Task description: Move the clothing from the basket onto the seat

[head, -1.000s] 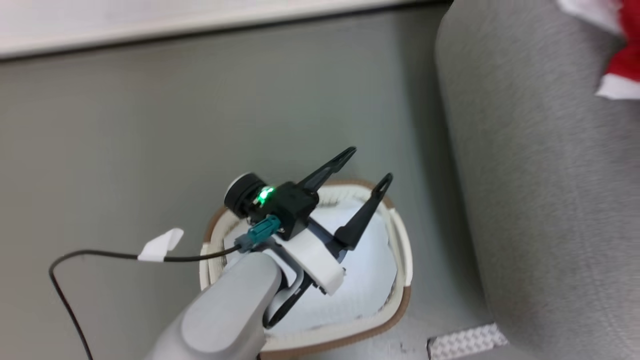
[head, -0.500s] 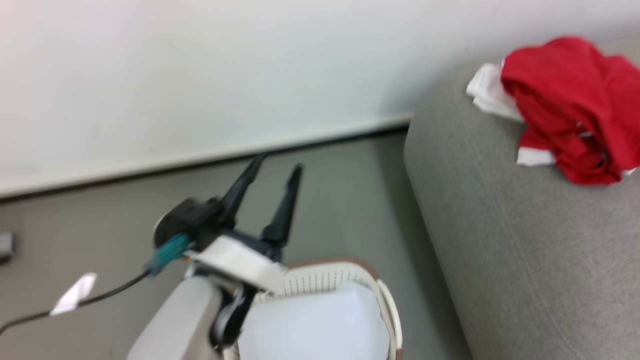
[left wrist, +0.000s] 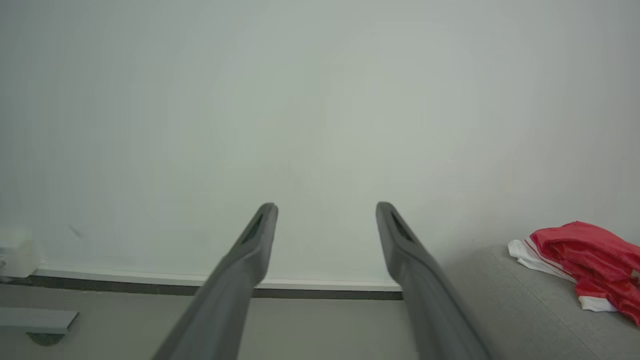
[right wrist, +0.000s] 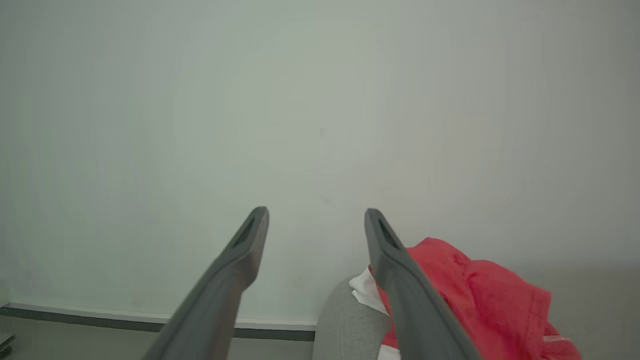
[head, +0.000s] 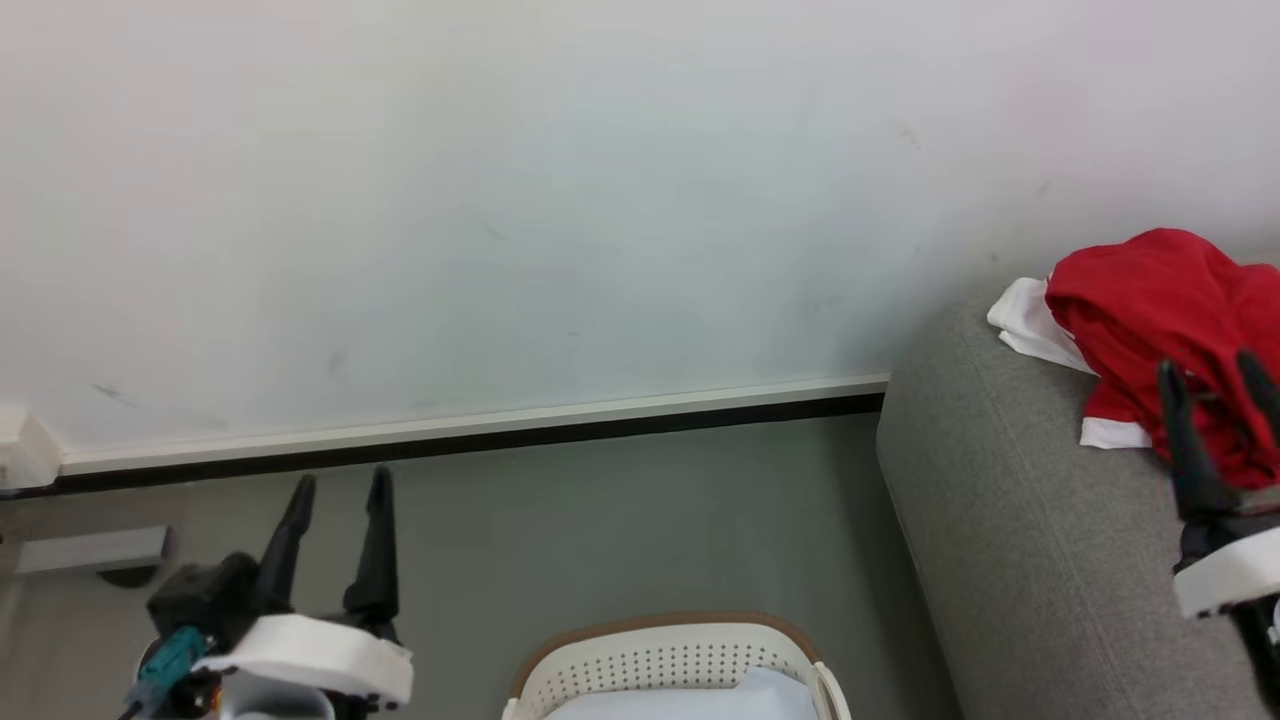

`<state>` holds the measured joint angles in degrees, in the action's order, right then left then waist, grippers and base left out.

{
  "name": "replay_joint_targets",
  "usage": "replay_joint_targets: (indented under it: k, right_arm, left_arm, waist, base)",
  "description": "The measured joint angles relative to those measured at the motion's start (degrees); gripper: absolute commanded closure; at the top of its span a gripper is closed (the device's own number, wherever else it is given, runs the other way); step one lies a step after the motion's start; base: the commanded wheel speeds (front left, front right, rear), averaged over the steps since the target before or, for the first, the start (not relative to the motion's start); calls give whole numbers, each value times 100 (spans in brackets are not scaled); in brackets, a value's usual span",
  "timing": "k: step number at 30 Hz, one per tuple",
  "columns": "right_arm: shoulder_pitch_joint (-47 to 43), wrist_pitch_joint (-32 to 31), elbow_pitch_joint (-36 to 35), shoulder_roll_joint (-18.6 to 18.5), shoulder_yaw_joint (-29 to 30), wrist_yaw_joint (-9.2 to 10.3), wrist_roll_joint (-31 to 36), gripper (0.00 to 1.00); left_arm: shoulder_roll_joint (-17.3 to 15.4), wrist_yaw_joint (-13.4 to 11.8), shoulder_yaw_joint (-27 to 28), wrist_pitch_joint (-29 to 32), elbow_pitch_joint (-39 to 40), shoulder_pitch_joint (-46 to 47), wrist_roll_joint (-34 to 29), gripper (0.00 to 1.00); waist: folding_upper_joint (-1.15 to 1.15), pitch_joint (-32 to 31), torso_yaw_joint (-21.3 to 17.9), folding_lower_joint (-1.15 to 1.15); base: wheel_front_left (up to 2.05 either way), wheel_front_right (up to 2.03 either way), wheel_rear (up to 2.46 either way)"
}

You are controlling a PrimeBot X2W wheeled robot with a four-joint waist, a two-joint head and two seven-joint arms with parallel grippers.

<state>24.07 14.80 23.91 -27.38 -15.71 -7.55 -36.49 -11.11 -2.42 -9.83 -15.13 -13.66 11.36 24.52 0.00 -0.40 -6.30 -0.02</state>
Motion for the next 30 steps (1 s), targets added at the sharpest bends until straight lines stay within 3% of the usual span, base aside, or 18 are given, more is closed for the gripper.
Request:
replay_joint_targets:
  k: [7,12,23,30]
  right_arm:
    - [-1451,15,-918,1100,644,0,920,0]
    - [-2287,15,-1333,1622,858,0,1385,0]
    - [-2275,15,-1430,1616,598,0,1636,0]
    - [-2209,15,-1346,1627,588,0,1659,0]
  left_arm:
    - [257,37,612,0,-43,-582,-353,0]
    - [515,186,890,0,-1,-951,-735,0]
    - [781,527,1240,0,-202,-1023,-1151,0]
    - [818,601,1339,1,-215,-961,-1277,0]
  waist:
    - [0,-133,211,1]
    - [0,-197,366,2]
    - [0,-152,315,2]
    - [0,-141,280,2]
  base:
    - [0,0,0]
    - [0,0,0]
    - [0,0,0]
    - [0,0,0]
